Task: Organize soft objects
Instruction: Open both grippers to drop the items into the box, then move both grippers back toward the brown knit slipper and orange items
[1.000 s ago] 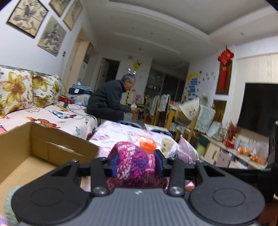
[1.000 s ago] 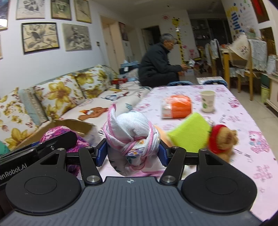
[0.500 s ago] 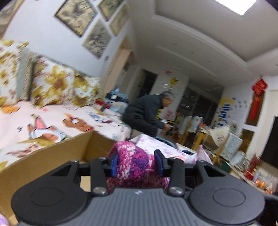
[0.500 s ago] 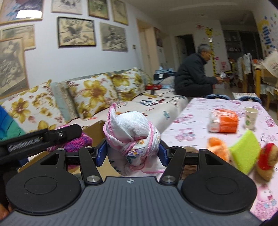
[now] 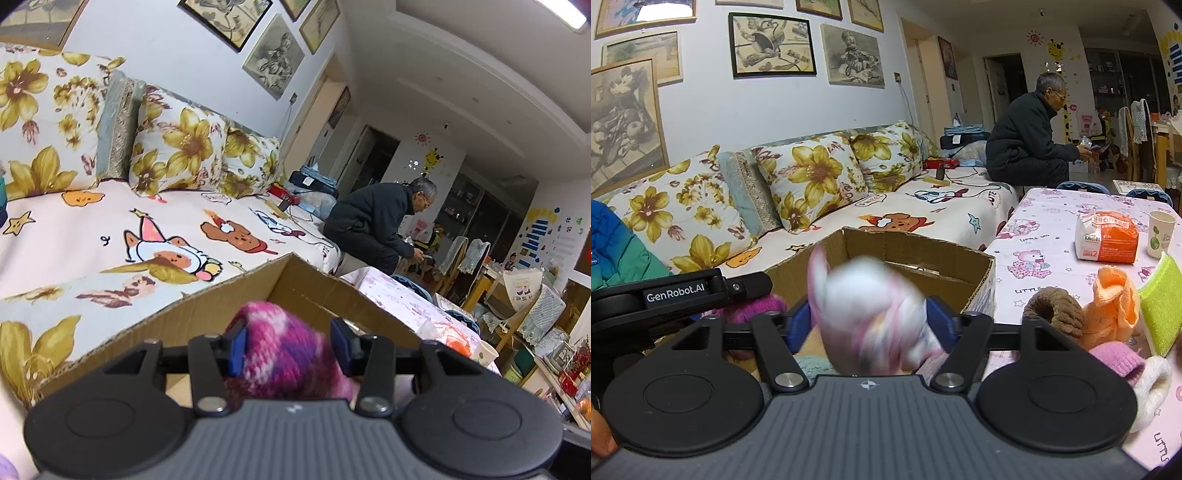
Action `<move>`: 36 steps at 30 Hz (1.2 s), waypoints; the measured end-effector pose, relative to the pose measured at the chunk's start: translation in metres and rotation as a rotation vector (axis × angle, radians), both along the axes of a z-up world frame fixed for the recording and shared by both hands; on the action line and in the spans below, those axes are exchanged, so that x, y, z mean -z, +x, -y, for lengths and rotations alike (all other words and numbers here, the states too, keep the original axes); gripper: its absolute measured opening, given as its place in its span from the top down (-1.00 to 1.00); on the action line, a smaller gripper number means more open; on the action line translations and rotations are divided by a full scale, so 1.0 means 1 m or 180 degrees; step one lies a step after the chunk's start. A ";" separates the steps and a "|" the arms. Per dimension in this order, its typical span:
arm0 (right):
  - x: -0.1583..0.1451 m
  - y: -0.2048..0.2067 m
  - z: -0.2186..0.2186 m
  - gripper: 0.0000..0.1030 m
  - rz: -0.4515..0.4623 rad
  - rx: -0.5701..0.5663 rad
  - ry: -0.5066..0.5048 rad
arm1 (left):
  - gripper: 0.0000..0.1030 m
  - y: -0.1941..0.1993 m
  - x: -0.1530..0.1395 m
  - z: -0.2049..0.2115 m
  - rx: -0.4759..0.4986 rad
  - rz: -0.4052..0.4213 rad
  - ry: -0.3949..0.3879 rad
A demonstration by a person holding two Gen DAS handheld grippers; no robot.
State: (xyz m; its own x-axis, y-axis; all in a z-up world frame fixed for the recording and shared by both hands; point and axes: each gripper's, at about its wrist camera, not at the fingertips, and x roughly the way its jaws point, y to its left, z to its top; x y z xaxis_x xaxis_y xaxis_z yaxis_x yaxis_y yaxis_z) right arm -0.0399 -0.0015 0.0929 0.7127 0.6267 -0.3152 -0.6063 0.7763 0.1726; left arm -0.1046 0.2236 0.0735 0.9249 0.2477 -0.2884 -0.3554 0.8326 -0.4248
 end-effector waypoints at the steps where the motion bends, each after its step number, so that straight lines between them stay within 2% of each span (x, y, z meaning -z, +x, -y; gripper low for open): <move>1: -0.002 -0.002 0.003 -0.84 0.0020 0.0027 0.0033 | 0.01 0.000 0.000 -0.002 -0.0007 0.0007 0.0017; 2: -0.004 -0.003 0.005 -0.91 0.0037 0.0051 0.0067 | -0.10 -0.001 -0.001 0.000 -0.0022 0.0006 0.0067; 5: -0.011 -0.005 0.013 -0.93 0.0106 0.0164 0.0152 | -0.25 -0.003 -0.004 0.007 -0.0038 0.0042 0.0202; 17: -0.006 -0.004 0.039 -0.94 0.0033 0.0607 0.0115 | -0.33 0.001 -0.013 0.035 0.0158 0.0138 0.0534; 36: -0.004 -0.005 0.059 -0.94 -0.0040 0.1032 0.0069 | -0.42 0.010 -0.019 0.087 0.0385 0.0173 0.1044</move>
State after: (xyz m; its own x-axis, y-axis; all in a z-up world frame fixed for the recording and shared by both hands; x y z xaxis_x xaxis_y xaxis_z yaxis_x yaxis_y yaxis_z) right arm -0.0447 -0.0604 0.0964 0.8724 0.3743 -0.3144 -0.3257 0.9247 0.1970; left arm -0.0950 0.1370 0.0926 0.9650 0.2067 -0.1614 -0.2301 0.9625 -0.1434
